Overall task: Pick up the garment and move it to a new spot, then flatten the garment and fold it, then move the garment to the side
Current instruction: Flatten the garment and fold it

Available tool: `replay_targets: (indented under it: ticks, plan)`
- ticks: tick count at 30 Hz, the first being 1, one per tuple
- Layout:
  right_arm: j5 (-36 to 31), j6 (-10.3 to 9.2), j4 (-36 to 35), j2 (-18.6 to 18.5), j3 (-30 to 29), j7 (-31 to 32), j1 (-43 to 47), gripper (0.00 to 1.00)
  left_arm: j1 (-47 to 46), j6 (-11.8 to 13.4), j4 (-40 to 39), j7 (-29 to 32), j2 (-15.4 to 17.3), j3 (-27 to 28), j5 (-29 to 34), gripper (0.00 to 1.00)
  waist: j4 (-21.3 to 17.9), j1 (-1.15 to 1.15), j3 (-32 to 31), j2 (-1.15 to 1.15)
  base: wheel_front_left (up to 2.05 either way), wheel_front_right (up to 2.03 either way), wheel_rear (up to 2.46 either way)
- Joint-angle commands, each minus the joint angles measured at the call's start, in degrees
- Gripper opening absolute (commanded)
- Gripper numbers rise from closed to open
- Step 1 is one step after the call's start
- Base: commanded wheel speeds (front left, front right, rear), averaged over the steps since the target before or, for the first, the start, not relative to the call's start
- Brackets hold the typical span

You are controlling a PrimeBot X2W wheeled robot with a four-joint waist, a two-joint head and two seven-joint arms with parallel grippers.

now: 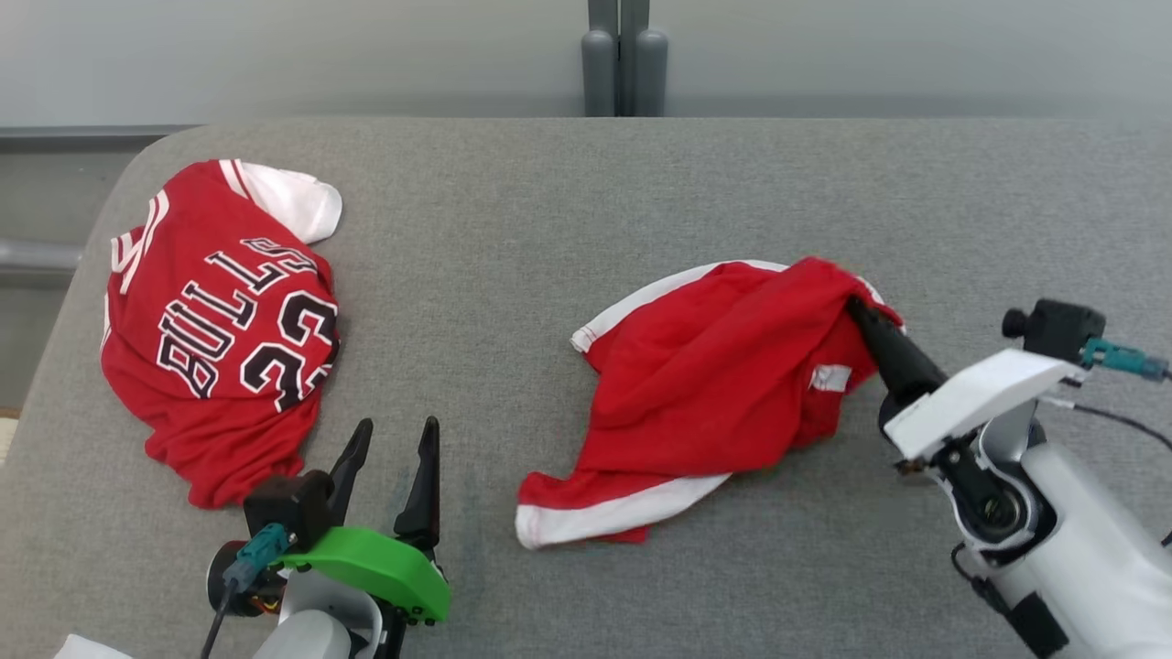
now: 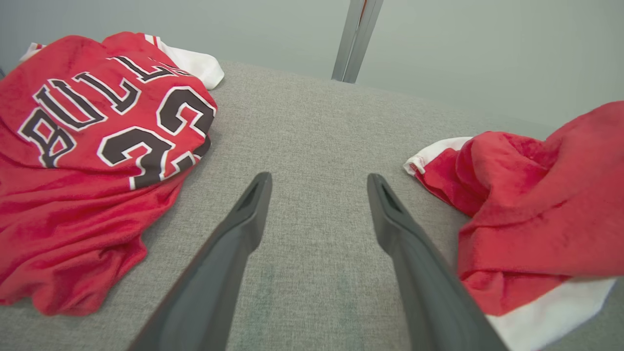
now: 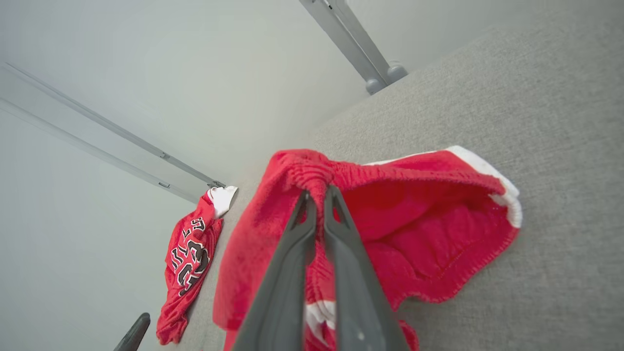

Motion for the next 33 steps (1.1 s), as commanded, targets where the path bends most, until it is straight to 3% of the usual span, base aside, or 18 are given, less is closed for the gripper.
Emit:
replay_targets:
  ticks: [1,5,13,14,15,16,22,33]
  plan:
    - [1.2,0.02,0.8,-0.7,-0.6,0.1,-1.9,0.00,-1.0,-0.3,0.2,-0.1,-0.4,-0.1,0.4,1.00,2.3,0.00,2.3,0.00,0.00,0.00,0.00]
    - [4.2,0.02,4.2,-2.1,-1.6,0.8,-7.2,0.00,-2.5,-0.9,1.1,-0.2,-1.6,-0.5,0.6,1.00,4.8,0.00,4.7,0.00,0.00,0.00,0.00]
    - [5.1,0.02,16.9,-3.8,-1.2,2.8,-14.7,0.32,-4.0,-2.6,3.8,-0.5,-3.8,-0.7,1.5,1.00,8.2,0.00,6.1,0.00,0.00,0.00,0.00]
    - [5.0,0.02,18.0,-3.7,-0.8,2.8,-15.0,0.46,-3.9,-2.7,4.1,-0.5,-3.9,-0.6,1.6,1.00,8.2,0.00,5.7,0.00,0.00,0.00,0.00]
    - [4.8,0.02,19.2,-3.4,-0.1,2.8,-15.2,0.95,-3.8,-2.8,4.5,-0.5,-4.1,-0.5,1.7,1.00,8.2,0.00,5.2,0.00,0.00,0.00,0.00]
    - [4.6,0.02,19.7,-3.3,0.4,2.3,-15.3,1.00,-3.6,-2.8,4.7,-0.5,-4.1,-0.4,1.8,1.00,8.1,0.00,4.8,0.00,0.00,0.00,0.00]
    - [4.8,0.02,17.9,-2.3,3.3,-2.5,-12.7,1.00,-2.2,-3.1,5.3,-0.5,-3.4,0.1,2.4,1.00,5.2,0.00,1.0,0.00,0.00,0.00,0.00]
    - [2.5,0.02,8.8,-4.8,5.9,-12.7,-2.7,1.00,0.4,-2.4,4.4,-0.3,-2.4,0.2,1.7,1.00,-2.7,0.00,-3.8,0.00,0.00,0.00,0.00]
